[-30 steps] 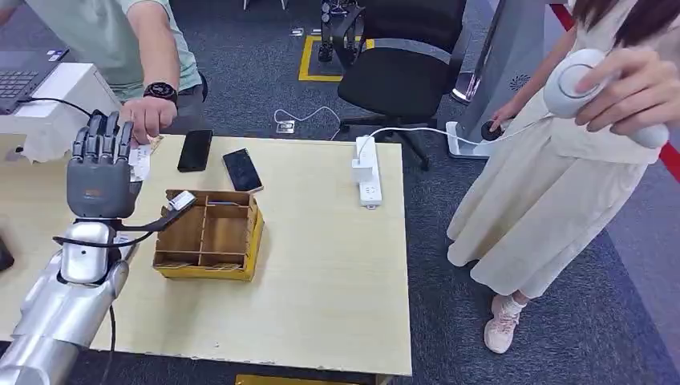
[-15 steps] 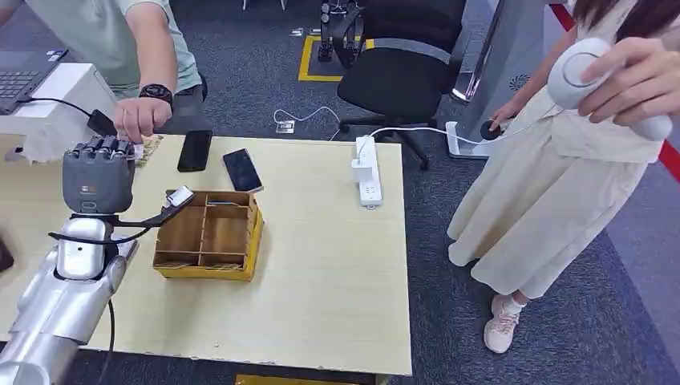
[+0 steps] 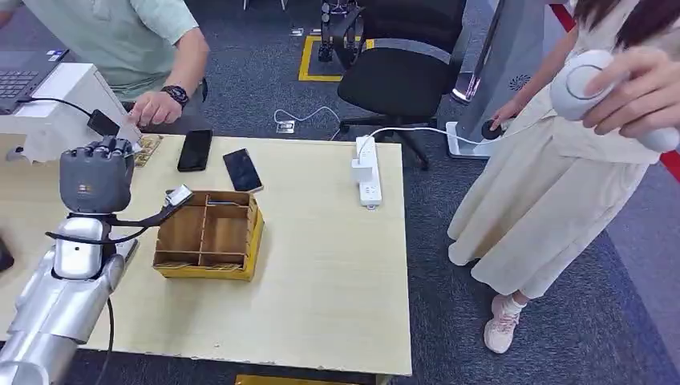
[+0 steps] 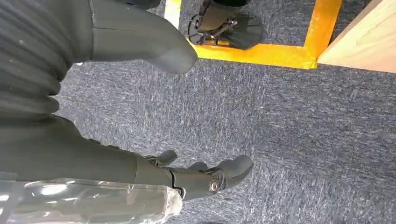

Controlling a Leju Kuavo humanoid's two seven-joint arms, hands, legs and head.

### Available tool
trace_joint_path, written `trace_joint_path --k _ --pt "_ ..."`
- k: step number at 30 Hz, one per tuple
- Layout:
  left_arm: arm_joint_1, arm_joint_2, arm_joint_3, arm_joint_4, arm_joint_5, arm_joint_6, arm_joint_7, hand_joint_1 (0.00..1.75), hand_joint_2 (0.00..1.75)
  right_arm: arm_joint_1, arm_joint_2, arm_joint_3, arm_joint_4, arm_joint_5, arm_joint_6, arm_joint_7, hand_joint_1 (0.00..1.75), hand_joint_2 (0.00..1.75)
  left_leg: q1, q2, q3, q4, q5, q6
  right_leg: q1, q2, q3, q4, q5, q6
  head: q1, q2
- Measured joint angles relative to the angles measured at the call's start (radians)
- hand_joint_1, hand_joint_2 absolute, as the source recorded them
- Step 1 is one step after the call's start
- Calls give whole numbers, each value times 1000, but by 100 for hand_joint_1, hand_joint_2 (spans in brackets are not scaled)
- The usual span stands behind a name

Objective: Pass the card to the sensor for recognition and then transmit it.

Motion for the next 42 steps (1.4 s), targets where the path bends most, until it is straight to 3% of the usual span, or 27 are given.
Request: trace_joint_path --k 5,25,31,35,42 --pt "0 -4 26 1 0 16 -34 175 175 0 -2 0 3 -7 -2 0 0 175 0 0 0 0 0 0 0 0 0 0 0 0 0 0" --pt "67 14 82 -3 0 33 -44 175 175 3 -16 0 15 -23 -20 -2 0 175 0 0 0 0 0 0 0 0 0 0 0 0 0 0" --pt "147 28 80 -90 0 26 -46 175 175 3 -19 2 16 -38 -24 -7 0 175 0 0 0 0 0 0 0 0 0 0 0 0 0 0" --pt "222 51 61 -170 0 6 -14 175 175 4 -21 4 15 -43 -24 -7 0 175 0 0 0 0 0 0 0 1 -1 0 0 0 -1 0" --pt "283 135 -46 -319 0 -37 118 175 175 9 -26 5 -3 -43 -13 1 0 175 0 0 0 0 0 0 0 0 -1 0 0 0 0 0"
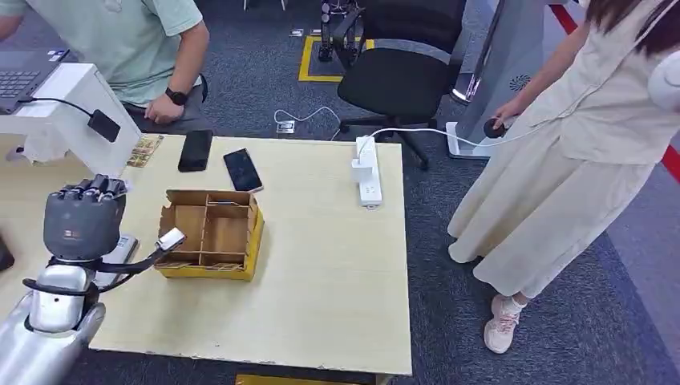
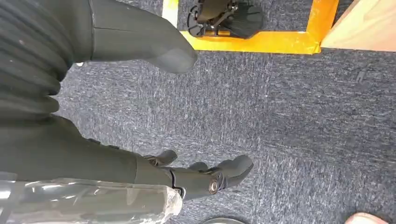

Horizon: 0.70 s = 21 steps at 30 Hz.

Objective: Pass the card to the sensor for recognition and then transmit it.

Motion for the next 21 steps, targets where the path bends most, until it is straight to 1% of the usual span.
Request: trace_joint_path --k 3,5,7,11,16,21 --pt "7 30 -43 -65 0 -23 18 175 175 5 0 0 -13 5 4 4 0 175 0 0 0 0 0 0 0 0 0 0 0 -1 0 0" --pt "3 45 -70 -95 0 -52 45 175 175 9 0 0 -24 10 17 8 0 175 0 0 0 0 0 0 0 0 0 0 0 -1 0 0" --pt "-6 58 -102 -104 0 -61 67 175 175 10 0 1 -35 17 22 13 0 175 0 0 0 0 0 0 0 0 0 0 0 -1 -1 0" --pt "-17 79 -149 -133 0 -66 71 175 175 11 0 1 -57 21 35 17 0 175 0 0 0 0 0 0 0 0 0 0 0 -1 -1 0" --pt "-36 100 -194 -163 0 -115 122 175 175 16 0 1 -77 39 41 21 0 175 0 0 0 0 0 0 0 0 0 0 0 -1 0 0" --pt "-50 112 -229 -166 0 -128 132 175 175 19 2 1 -92 42 51 23 0 175 0 0 0 0 0 0 0 0 0 0 0 -1 0 0"
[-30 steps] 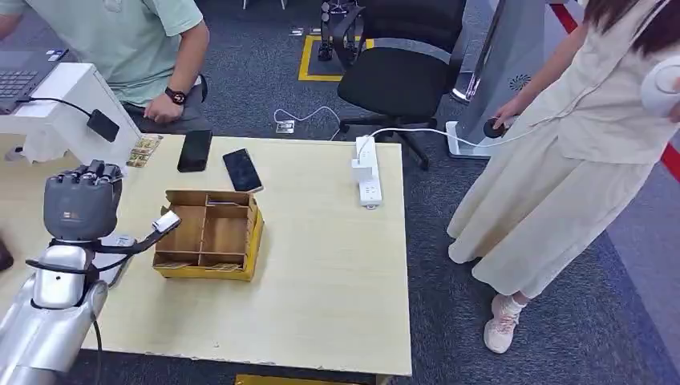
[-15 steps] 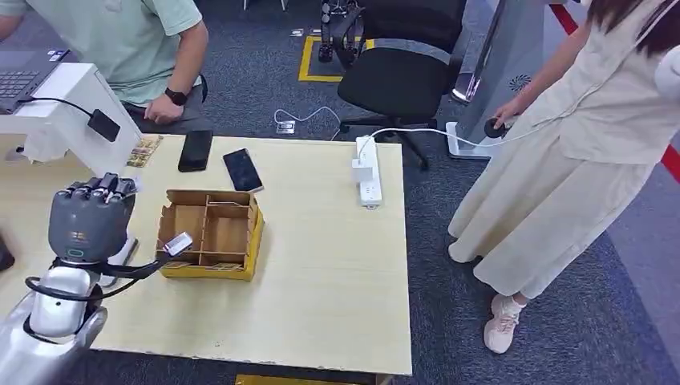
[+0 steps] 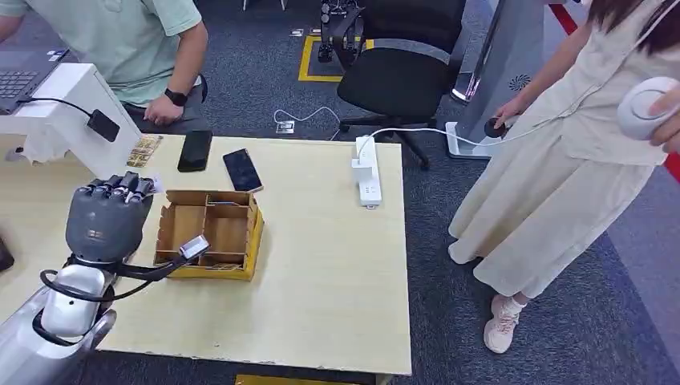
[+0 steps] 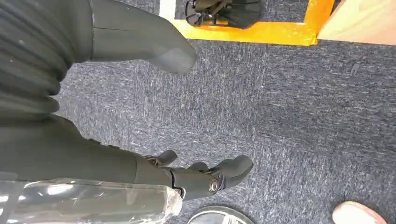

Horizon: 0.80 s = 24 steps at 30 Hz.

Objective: Pass the card to the sensor for recognition and then transmit it.

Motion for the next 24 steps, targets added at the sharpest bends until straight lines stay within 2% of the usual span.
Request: trace_joint_path --k 3,7,10,16,24 --pt "-2 -5 -5 0 0 -8 -7 175 175 1 0 0 -8 14 5 1 0 175 0 0 0 0 0 0 0 0 0 0 0 0 -1 0" --pt "-3 -53 30 42 0 -23 -155 175 175 0 5 0 -16 46 20 1 0 175 0 0 0 0 0 0 0 0 0 0 0 0 0 0" --pt "-34 -87 76 127 0 -34 -209 175 175 -4 8 -2 -19 61 23 1 0 175 -1 0 0 0 1 -1 0 0 0 0 1 0 0 0" --pt "-58 -126 121 207 0 -34 -215 175 175 -6 9 -3 -24 64 23 1 0 175 0 0 0 0 1 -1 0 0 0 0 1 0 0 0" --pt "-67 -145 132 240 0 -46 -215 175 175 -7 9 -4 -24 67 23 1 0 175 0 0 0 0 1 -1 0 0 0 0 1 0 0 0"
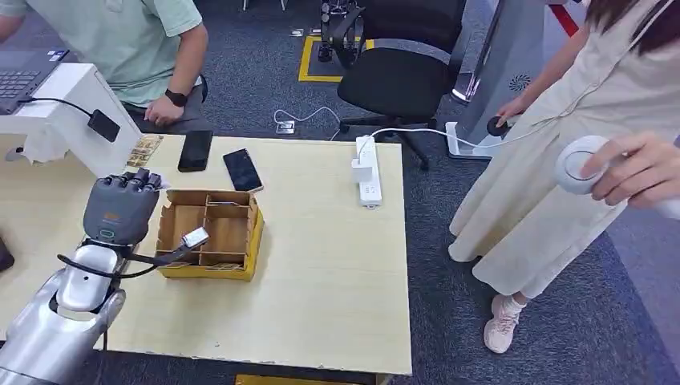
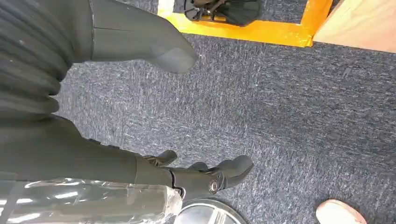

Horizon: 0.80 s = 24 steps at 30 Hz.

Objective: Pass the card to the sensor for recognition and then transmit it.

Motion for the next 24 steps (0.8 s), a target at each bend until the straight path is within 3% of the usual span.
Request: trace_joint_path --k 5,14,24 --pt "-7 -16 24 60 0 -13 -14 175 175 2 1 -5 -3 16 5 4 0 175 0 0 0 0 0 0 0 0 0 0 0 0 0 0" --pt "-20 -18 38 131 0 -8 37 175 175 7 7 -29 -24 47 16 11 0 175 0 0 0 0 0 0 0 0 0 0 0 0 0 0" --pt "3 85 37 130 0 -3 169 175 175 18 14 -68 -51 75 18 1 0 175 0 0 0 0 0 0 0 0 0 0 0 0 0 0"
